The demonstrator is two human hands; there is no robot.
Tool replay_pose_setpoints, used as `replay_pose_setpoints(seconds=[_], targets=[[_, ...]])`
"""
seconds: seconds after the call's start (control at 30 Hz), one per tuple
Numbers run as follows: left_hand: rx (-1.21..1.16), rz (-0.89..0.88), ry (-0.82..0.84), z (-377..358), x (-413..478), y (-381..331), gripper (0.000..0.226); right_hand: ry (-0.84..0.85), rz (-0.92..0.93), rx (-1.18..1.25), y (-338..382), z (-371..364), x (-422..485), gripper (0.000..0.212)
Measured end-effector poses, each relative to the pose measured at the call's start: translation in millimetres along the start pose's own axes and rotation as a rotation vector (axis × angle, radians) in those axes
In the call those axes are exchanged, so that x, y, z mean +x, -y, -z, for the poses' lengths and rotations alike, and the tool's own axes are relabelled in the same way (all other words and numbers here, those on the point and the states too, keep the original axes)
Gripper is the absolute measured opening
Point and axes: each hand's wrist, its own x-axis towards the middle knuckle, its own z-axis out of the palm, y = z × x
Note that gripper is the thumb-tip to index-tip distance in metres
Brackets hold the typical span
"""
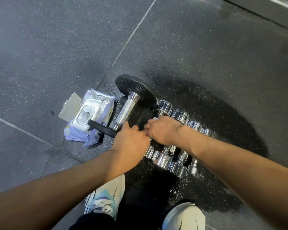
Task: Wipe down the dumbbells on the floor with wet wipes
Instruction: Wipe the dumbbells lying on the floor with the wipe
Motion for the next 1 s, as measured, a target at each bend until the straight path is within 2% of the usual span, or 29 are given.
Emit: replay_pose_setpoints(seconds=[0.07, 0.13, 0.3, 0.37, 0.47, 0.6, 0.73, 0.83, 0.93, 1.0], targets=[[0.008, -0.010, 0.001, -1, 0, 1, 0.031, -0.033, -0.085, -0.034, -6, 1, -1, 0.064], [0.006, -0.009, 0.003, -1, 0, 1, 0.032, -0.078, -0.120, -0.013, -6, 1, -2, 0.058], [-0.010, 0.002, -0.007, -1, 1, 0, 0.029, -0.107, 0.028, 0.262, 10, -11, -13, 0.053], [-0.008, 0.004, -0.005, -2, 1, -1, 0.028, -0.119, 0.018, 0.215, 6, -10, -13, 0.056], [0.015, -0.001, 0.007, -1, 2, 0, 0.033, -0.124, -0.115, -0.015, -4, -10, -10, 0.066], [0.005, 0.008, 0.026, -2, 4, -1, 0.035, -0.258, -0.250, -0.085, 9, -28, -12, 0.060], [0.002, 0.024, 0.034, -4, 6, -2, 0.031, -0.487, -0.182, 0.186, 33, -44, -21, 0.036], [0.000, 0.022, 0.021, -4, 5, -1, 0.034, -0.554, -0.134, 0.364, 39, -51, -29, 0.045], [-0.012, 0.022, 0.023, -4, 5, 0, 0.031, -0.537, -0.292, 0.553, 48, -54, -37, 0.058], [-0.020, 0.020, 0.035, -2, 5, 0, 0.029, -0.568, -0.500, 0.870, 55, -46, -44, 0.053]])
